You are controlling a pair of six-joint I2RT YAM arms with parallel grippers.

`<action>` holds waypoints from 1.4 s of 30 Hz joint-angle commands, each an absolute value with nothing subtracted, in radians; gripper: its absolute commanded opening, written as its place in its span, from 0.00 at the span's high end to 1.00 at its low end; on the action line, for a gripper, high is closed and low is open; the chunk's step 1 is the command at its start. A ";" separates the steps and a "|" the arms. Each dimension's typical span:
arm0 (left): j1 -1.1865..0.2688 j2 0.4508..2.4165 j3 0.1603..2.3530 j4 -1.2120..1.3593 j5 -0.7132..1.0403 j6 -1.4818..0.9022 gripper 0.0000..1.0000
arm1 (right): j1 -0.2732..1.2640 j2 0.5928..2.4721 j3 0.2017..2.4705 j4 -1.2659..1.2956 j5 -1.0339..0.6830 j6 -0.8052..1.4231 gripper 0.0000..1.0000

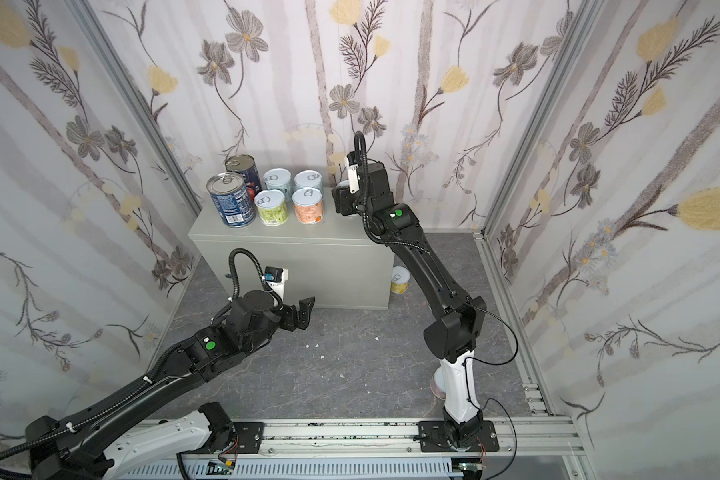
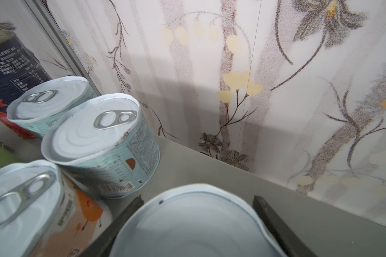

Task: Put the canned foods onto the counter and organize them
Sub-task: 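Carry the teal can over the cabinet top beside the orange can, then move the teal can along the cabinet top next to the other teal can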

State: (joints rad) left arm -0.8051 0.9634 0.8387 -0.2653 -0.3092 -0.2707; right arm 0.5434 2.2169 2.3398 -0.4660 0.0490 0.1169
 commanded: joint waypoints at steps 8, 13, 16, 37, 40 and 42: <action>-0.804 0.950 0.828 -0.276 -0.294 -0.302 0.00 | 0.534 2.249 2.361 -0.391 0.009 0.140 0.27; -0.805 0.939 0.840 -0.289 -0.282 -0.320 0.00 | 0.532 2.236 2.362 -0.373 -0.024 0.134 0.19; -0.805 0.935 0.849 -0.304 -0.284 -0.330 0.00 | 0.529 2.224 2.361 -0.354 -0.030 0.129 0.16; -0.804 0.989 0.980 -0.360 -0.340 -0.297 0.00 | 0.518 1.878 2.092 -0.310 -0.112 0.017 0.06; -0.804 1.010 1.008 -0.360 -0.342 -0.286 0.00 | 0.499 1.753 1.885 -0.207 -0.154 0.000 0.20; -0.804 1.024 1.024 -0.360 -0.342 -0.278 0.00 | 0.476 1.683 1.771 -0.139 -0.186 0.006 0.26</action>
State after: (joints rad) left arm -0.8051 1.0134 1.0023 -0.3714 -0.3222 -0.2958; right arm 0.4953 1.7409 1.8687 -0.2817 -0.1291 0.0322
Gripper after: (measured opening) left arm 0.997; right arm 0.744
